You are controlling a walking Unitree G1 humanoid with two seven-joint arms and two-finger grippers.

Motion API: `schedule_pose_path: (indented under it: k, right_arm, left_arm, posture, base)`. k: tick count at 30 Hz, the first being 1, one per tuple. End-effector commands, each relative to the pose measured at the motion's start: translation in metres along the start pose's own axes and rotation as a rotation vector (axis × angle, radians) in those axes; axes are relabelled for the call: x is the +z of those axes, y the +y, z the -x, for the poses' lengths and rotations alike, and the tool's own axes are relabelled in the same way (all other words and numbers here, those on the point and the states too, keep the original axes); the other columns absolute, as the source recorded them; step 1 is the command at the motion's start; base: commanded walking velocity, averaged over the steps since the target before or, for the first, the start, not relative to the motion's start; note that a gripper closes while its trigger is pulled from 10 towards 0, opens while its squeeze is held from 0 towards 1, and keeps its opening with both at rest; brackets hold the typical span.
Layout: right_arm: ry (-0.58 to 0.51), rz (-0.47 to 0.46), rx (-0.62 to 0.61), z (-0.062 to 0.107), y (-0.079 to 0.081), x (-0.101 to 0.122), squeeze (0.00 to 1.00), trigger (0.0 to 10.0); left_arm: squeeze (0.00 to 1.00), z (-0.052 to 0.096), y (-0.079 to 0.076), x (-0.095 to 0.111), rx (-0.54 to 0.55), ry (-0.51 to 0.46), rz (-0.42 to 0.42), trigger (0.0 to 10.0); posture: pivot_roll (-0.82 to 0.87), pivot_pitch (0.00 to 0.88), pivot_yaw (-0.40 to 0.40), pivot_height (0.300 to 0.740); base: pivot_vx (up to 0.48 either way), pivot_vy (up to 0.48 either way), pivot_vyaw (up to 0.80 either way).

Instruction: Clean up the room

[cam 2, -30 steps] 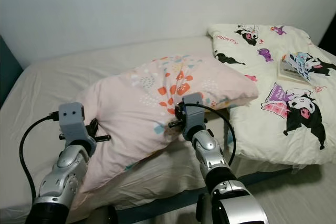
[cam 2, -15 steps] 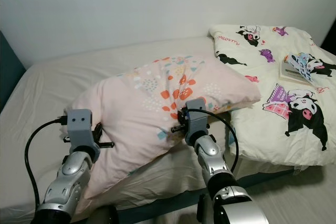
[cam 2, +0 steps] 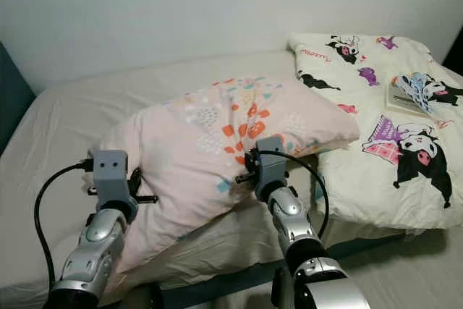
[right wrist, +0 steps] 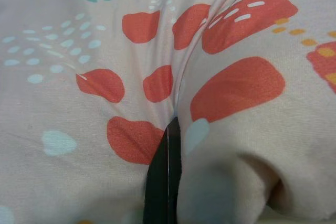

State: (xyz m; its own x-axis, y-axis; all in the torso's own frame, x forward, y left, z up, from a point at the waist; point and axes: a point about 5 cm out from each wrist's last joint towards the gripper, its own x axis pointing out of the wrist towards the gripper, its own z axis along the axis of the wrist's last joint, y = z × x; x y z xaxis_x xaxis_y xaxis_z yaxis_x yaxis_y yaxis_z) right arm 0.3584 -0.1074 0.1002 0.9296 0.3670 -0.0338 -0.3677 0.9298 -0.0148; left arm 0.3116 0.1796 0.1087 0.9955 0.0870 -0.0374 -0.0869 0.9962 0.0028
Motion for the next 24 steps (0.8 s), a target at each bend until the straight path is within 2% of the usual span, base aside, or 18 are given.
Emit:
schedule_pose_path:
  k: [1,14,24]
  right_arm:
    - [-0.007,0.004,0.034,-0.0001,0.0080,-0.0010,0.00,10.0]
    - [-0.013,-0.003,0.048,0.0002,0.0101,-0.0010,0.00,10.0]
    - [-0.019,-0.003,0.070,0.0001,0.0133,-0.0005,0.00,10.0]
  left_arm:
    - [0.00,0.0020,-0.0025,-0.0034,-0.014,-0.006,-0.006,10.0]
    - [0.00,0.0027,-0.0028,-0.0023,-0.020,-0.013,-0.015,10.0]
    - [0.00,0.0034,-0.0021,-0.0030,-0.021,-0.013,-0.016,10.0]
  posture:
    - [0.04,0.046,-0.013,0.542]
    - [0.04,0.051,-0.014,0.542]
    - [0.04,0.046,-0.014,0.570]
  base:
    - [0.000,0.000,0.00]
    - [0.000,0.000,0.00]
    - [0.000,0.000,0.00]
